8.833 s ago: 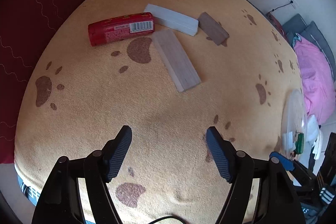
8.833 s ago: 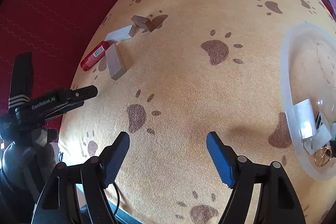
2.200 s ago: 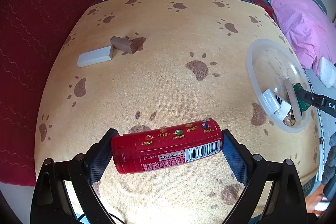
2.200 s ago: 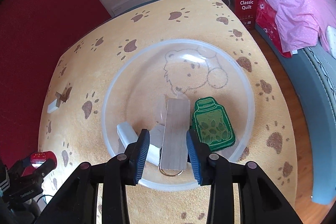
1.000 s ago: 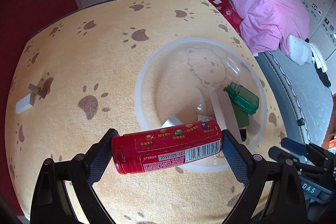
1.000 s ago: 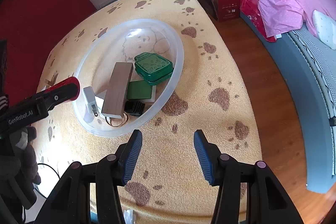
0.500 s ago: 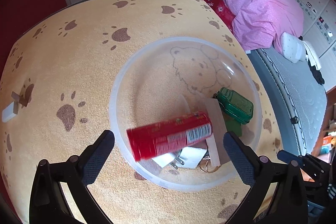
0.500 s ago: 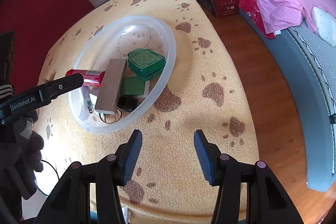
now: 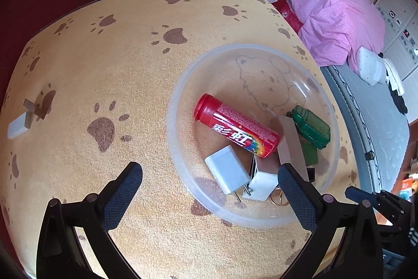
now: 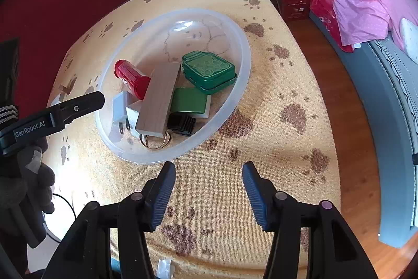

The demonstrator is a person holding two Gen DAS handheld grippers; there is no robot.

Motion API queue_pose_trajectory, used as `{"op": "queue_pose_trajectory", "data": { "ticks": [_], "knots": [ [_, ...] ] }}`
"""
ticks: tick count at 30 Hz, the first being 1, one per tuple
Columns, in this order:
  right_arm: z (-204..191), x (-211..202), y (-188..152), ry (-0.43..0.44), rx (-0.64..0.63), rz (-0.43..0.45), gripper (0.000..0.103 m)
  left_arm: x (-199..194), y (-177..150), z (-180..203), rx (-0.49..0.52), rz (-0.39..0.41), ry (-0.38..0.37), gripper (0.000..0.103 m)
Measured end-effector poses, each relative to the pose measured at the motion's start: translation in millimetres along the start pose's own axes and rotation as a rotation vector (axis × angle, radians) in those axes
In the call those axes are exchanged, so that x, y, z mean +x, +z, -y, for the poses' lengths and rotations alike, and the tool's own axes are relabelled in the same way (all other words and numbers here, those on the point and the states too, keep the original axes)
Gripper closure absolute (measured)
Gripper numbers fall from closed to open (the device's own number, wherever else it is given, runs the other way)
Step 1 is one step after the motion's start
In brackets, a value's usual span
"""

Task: Organize rigid objects
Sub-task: 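Lower the red can into the bowl and open the left gripper, then move both grippers back toward the long white block and brown block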

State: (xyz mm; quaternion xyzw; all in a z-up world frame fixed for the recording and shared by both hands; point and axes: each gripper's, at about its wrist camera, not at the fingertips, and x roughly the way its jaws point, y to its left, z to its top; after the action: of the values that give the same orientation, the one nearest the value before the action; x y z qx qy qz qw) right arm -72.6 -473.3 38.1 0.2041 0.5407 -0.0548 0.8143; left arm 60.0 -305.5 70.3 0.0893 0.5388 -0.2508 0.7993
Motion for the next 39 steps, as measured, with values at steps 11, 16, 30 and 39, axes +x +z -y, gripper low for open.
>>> {"op": "queue_pose_trajectory", "data": {
  "ticks": [11,16,30,39],
  "knots": [
    [-29.2,7.4,-0.6,0.024,-0.071,-0.032,0.032,-9.2,-11.2,-25.0,-0.045,-0.003,0.019,0.000],
    [-51.1,14.1,-2.3,0.045,-0.114,-0.054,0.029,-17.9,-15.5,-47.4,-0.081,0.006,0.038,0.000],
    [-99.2,38.8,-5.3,0.108,-0.116,-0.119,0.009,-45.0,-40.3,-123.2,-0.191,0.015,0.103,0.000],
    [-144.8,50.8,-9.5,0.129,-0.184,-0.139,0.009,-60.0,-56.3,-170.9,-0.249,0.021,0.133,0.000]
  ]
}}
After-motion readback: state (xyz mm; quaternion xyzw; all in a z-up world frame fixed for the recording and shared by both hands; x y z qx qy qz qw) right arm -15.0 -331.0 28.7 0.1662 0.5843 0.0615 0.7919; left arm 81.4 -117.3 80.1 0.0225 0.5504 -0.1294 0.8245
